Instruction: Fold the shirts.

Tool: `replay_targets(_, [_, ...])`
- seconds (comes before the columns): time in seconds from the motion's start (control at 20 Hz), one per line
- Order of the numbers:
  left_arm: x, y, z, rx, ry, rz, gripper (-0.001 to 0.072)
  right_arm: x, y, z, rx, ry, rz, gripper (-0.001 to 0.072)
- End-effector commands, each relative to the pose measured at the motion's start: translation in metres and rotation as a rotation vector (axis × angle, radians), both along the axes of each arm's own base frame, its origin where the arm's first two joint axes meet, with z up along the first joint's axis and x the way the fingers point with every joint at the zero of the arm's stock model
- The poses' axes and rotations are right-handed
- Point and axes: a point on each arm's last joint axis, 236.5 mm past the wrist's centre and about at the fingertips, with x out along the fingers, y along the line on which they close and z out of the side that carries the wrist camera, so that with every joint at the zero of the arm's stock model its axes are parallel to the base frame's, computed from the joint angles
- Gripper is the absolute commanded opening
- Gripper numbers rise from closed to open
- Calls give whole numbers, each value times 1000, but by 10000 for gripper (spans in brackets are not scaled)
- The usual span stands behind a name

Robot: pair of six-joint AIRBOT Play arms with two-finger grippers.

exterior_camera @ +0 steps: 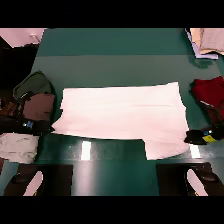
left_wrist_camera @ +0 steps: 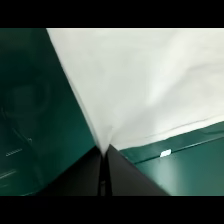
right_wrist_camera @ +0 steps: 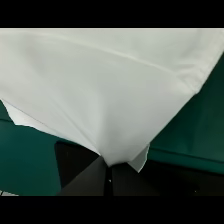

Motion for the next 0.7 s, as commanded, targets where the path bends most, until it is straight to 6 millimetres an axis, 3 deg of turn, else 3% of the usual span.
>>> replay_targets(0.0, [-24, -12, 11, -37, 38, -17, 23, -17, -2, 20, -43, -53, -2, 13])
replay_targets(0.25, [35, -8, 30, -63, -194, 108, 24, 24, -7, 27, -54, -190, -48, 13])
replay_targets(0.45, [69, 9, 42, -31, -333, 193, 24, 101, -8, 55, -6, -342, -83, 13])
replay_targets(0.65, [99, 25, 53, -11, -442, 275, 24, 161, -5, 56, 15, -355, -58, 13])
